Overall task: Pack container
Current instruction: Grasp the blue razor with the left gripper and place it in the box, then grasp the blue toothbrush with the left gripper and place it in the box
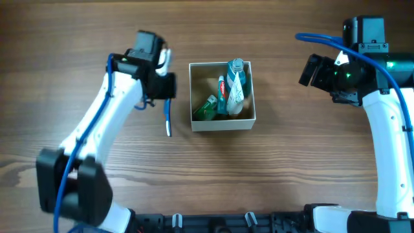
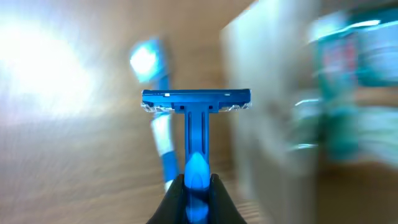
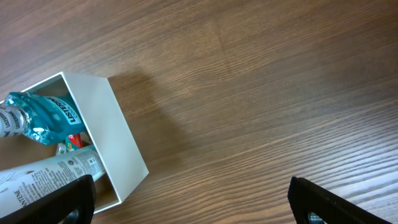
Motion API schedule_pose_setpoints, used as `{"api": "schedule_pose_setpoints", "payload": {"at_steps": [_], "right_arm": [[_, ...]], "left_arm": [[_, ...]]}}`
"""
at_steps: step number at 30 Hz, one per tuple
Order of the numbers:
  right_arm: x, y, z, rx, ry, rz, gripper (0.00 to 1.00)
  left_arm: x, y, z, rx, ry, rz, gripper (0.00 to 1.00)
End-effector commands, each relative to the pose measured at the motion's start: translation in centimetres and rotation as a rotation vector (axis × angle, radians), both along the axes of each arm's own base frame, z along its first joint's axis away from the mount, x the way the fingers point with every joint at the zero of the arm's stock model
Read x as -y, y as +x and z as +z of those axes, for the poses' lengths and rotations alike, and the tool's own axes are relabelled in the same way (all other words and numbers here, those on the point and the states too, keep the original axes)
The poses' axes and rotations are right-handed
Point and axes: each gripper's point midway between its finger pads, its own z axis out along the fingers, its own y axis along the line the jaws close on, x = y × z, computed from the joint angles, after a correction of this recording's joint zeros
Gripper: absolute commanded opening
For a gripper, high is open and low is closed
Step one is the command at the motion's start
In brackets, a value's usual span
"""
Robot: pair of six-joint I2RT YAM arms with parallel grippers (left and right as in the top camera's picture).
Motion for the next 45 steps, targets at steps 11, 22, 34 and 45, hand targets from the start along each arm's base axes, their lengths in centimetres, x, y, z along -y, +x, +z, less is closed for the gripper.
{"api": "schedule_pose_setpoints", "payload": {"at_steps": [11, 22, 34, 45], "right_arm": [[0.1, 0.2, 0.0, 0.001, 0.007, -0.019, 1.00], [0.1, 0.2, -0.1, 0.000, 0.007, -0.018, 1.00], [0.1, 0.2, -0.1, 0.000, 0.007, -0.018, 1.00], [0.1, 0.2, -0.1, 0.000, 0.007, -0.018, 1.00]], "left_arm": [[9.5, 0.5, -2.2, 0.048, -0.050, 0.015, 0.16], [-1.2, 1.4, 0.0, 0.061, 0.088, 0.266, 0.61], [-3.4, 1.0, -11.2, -0.197, 0.178, 0.154, 0.58], [-2.9, 0.5, -14.6, -0.267, 0.177, 0.134, 0.47]]}}
